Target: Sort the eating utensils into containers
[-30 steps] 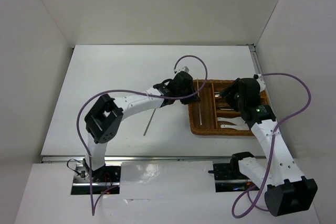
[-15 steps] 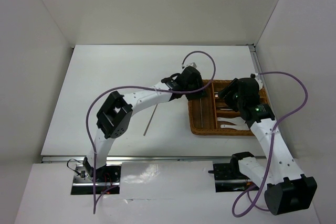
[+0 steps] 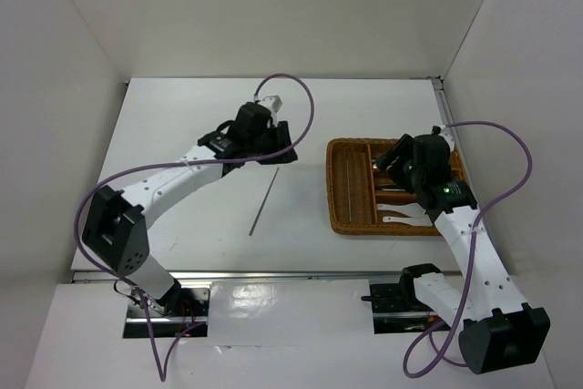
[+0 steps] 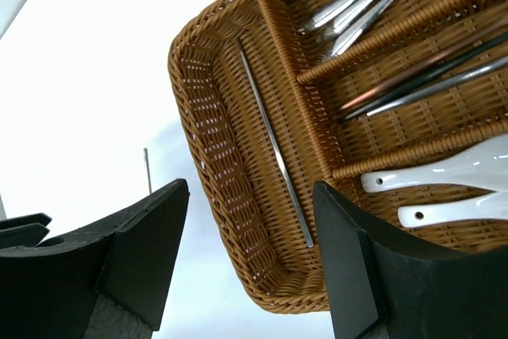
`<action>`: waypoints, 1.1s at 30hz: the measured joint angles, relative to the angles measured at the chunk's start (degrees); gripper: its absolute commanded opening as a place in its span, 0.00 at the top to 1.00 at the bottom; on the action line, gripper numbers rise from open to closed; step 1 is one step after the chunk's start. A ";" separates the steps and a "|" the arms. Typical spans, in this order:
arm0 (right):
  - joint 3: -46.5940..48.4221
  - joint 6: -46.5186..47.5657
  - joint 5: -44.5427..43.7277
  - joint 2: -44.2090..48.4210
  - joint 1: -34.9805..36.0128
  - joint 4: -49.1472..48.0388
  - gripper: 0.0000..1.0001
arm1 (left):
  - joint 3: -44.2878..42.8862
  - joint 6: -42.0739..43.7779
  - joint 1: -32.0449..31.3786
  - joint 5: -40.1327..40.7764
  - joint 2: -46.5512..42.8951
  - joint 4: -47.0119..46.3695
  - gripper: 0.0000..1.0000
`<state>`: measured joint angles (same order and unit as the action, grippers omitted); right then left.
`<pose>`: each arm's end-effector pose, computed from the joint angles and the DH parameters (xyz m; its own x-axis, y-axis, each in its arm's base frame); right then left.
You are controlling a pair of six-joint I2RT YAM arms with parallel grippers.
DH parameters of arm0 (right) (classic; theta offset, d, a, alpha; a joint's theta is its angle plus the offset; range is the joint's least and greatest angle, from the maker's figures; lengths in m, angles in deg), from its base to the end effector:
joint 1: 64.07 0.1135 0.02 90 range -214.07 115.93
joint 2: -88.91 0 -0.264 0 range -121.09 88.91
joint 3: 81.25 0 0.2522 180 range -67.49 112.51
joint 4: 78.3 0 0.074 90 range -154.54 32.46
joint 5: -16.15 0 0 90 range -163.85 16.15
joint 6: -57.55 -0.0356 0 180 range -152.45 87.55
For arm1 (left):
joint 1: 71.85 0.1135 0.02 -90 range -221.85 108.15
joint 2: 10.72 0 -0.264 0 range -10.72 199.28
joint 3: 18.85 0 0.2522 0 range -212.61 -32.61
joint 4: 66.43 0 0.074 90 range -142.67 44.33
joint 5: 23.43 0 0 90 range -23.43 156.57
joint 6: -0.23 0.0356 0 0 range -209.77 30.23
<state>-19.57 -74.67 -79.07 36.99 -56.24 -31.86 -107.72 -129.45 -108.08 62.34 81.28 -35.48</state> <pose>0.1921 0.0232 0.2987 -0.4808 0.6094 -0.6304 0.3507 0.7927 0.4987 0.2983 -0.2218 0.3022 -0.7557 -0.2357 -0.6111 0.2030 0.8028 -0.5607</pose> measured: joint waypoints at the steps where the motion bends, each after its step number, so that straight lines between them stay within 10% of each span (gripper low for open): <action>1: 0.00 0.22 0.24 0.00 0.00 -0.22 0.28 | 1.42 1.97 0.68 1.01 -1.38 0.81 0.43; 12: -3.43 1.16 5.77 -1.29 0.00 -3.89 0.28 | 16.52 14.40 0.50 11.87 -2.86 9.11 0.45; 33: -4.57 -0.96 6.75 0.81 0.00 -3.91 0.28 | 17.59 15.10 0.50 8.79 4.31 3.89 0.54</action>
<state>-24.13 -75.63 -72.31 37.80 -56.24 -35.77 -90.12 -114.35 -107.58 71.13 85.59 -31.59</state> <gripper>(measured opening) 0.715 0.472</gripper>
